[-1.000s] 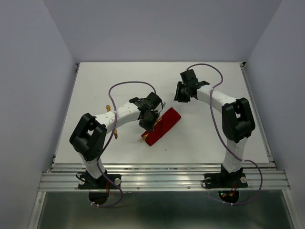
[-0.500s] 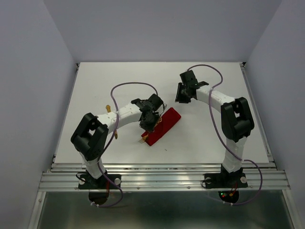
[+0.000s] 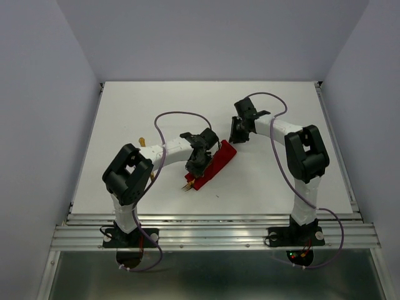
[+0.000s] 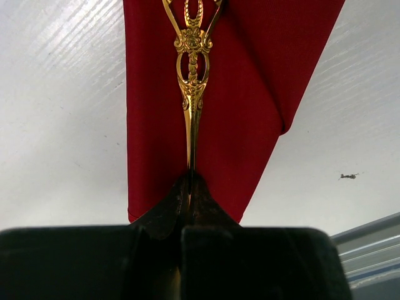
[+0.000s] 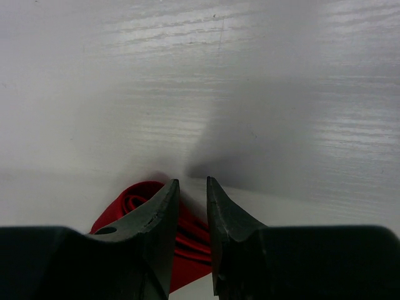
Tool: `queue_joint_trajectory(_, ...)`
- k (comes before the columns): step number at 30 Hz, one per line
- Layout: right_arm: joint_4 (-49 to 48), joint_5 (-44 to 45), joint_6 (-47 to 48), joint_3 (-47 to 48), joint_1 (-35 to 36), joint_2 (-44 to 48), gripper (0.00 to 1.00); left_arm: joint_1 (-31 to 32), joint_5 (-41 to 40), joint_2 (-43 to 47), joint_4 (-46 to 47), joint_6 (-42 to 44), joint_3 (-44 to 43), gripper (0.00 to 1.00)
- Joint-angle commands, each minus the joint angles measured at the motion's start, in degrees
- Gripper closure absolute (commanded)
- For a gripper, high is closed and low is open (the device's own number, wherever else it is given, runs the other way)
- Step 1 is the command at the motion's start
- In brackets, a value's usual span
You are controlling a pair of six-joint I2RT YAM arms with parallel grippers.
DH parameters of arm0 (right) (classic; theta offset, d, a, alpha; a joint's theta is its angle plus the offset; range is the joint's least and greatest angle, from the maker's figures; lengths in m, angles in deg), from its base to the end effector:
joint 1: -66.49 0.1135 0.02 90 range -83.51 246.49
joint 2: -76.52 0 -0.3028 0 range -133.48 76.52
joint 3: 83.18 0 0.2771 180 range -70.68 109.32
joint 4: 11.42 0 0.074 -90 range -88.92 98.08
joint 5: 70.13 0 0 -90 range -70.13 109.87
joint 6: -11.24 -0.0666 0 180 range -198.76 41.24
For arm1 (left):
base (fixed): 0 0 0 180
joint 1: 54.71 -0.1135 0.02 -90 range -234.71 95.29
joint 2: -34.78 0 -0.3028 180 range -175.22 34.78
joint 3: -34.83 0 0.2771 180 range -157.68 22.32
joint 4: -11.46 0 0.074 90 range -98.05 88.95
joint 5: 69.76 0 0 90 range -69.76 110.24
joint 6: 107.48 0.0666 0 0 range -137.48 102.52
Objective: Fold the napkin into a case and place the utensils inside
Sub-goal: Move the smaller rectangle folded napkin to the center of the board.
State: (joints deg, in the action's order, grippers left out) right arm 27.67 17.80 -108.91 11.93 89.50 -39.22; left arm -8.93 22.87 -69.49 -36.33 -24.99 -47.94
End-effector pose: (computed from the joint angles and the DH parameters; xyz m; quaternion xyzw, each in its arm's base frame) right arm 0.4424 0.1905 0.1672 0.0554 0.9636 0.1324 0.2257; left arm 0.2783 -0.2903 0.1740 0.3263 0.9278 -0.1008 0.1505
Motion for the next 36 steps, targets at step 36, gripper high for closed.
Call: queue_joint_trajectory(36, -1.8, -10.2, 6.8, -1.0, 1.4, -1.9, 0.72, -0.3, -4.6, -6.8, 1.0, 11.8, -12.1, 1.0)
